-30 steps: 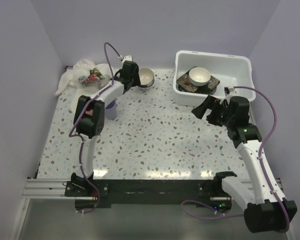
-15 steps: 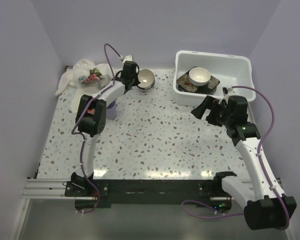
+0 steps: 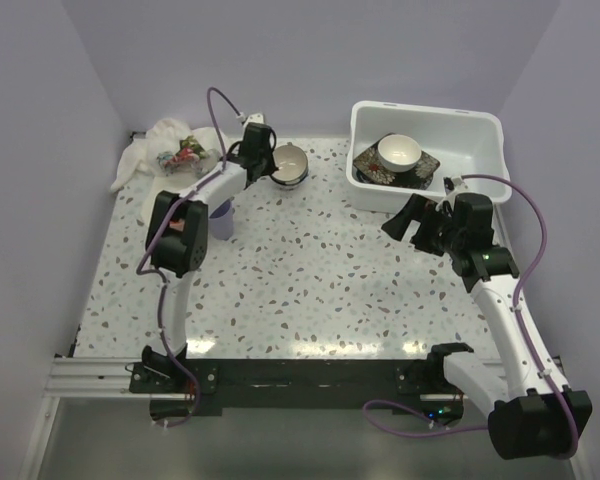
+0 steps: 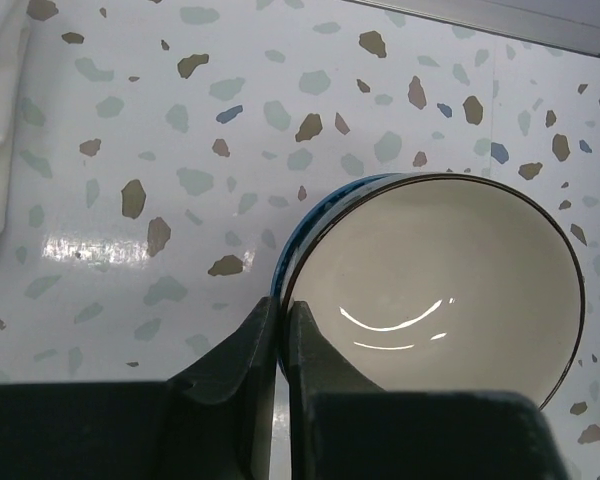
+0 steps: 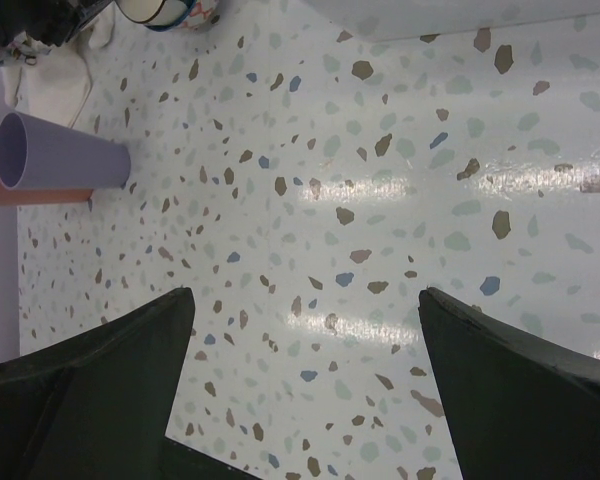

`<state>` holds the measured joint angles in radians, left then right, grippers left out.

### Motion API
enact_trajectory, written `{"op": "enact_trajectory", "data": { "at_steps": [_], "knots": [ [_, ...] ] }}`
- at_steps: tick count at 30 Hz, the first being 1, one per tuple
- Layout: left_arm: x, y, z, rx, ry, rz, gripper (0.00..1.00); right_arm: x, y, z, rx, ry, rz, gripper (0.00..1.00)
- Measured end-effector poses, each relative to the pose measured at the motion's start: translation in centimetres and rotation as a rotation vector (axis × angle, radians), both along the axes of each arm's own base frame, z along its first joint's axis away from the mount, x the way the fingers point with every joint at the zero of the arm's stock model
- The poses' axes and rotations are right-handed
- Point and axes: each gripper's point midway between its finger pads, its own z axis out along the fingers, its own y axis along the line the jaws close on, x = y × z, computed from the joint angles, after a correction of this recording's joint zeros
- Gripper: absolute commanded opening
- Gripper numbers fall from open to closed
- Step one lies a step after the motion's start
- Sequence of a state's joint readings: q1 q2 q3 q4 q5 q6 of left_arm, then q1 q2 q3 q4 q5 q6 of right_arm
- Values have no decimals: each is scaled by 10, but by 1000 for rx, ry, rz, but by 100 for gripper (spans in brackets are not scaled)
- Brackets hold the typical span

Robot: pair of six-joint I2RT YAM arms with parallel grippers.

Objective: Place the mixed dishes into the plastic bin
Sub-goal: Pick up the bowl from the bowl.

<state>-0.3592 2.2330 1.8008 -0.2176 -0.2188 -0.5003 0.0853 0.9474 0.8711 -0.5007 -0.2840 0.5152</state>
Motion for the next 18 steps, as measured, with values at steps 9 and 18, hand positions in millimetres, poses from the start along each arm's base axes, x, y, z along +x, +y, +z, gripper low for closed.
{"op": "enact_trajectory", "data": {
  "at_steps": [9,18],
  "knots": [
    [-7,3,4,24,20,-15,0,0,0,0,-1,0,1,98],
    [-10,4,22,17,4,-16,0,0,0,0,-2,-1,2,98]
  ]
}}
